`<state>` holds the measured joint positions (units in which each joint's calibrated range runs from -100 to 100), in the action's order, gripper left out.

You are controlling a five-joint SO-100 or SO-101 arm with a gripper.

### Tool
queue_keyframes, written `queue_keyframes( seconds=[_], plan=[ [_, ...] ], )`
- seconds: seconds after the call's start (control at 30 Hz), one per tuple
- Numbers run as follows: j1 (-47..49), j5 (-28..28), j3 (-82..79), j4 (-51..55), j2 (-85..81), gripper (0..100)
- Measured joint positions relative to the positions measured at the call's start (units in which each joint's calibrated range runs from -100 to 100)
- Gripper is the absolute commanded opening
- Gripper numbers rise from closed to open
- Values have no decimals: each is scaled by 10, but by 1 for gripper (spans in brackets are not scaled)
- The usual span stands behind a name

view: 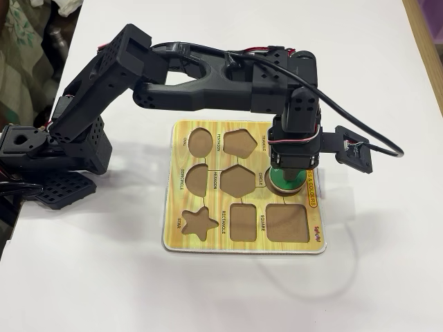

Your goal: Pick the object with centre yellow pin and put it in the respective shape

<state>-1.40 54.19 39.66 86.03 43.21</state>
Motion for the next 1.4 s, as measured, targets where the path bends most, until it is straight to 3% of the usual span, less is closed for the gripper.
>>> queue_keyframes(
  seconds=[1.4],
  plan=[
    [-34, 1, 0, -2, 0, 1]
  ],
)
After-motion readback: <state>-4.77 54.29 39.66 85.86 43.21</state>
